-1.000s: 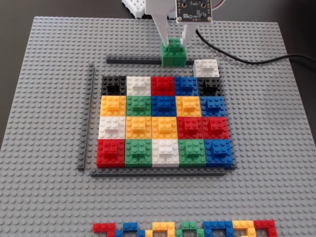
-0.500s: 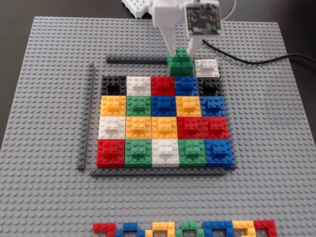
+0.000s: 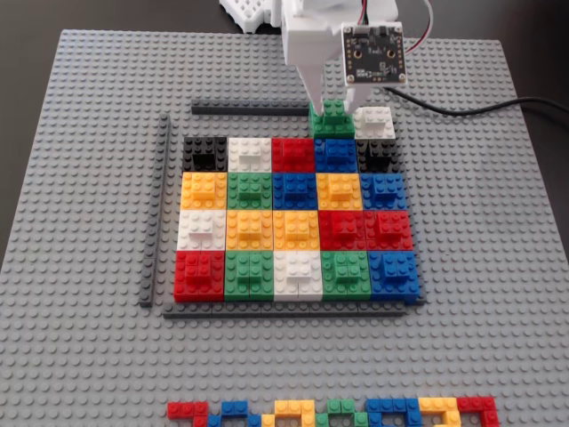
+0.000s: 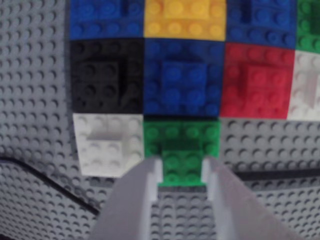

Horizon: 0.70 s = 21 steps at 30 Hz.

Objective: Grab the cube and place it into the grid

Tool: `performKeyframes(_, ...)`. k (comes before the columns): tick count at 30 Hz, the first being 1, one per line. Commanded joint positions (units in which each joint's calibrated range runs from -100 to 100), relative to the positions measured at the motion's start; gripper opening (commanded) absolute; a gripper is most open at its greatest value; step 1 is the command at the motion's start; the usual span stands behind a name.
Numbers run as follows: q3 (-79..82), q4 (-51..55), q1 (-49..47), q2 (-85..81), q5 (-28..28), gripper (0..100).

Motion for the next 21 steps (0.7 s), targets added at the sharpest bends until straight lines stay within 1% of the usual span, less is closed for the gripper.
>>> performKeyframes(1, -1.05, -0.71, 0.26, 0.40, -0.24, 4)
performKeyframes(9, -0.78, -1.20, 0.41, 0.48, -0.39, 6)
performKeyframes(21, -0.59, -1.25, 0.63, 0.14, -0.88, 13)
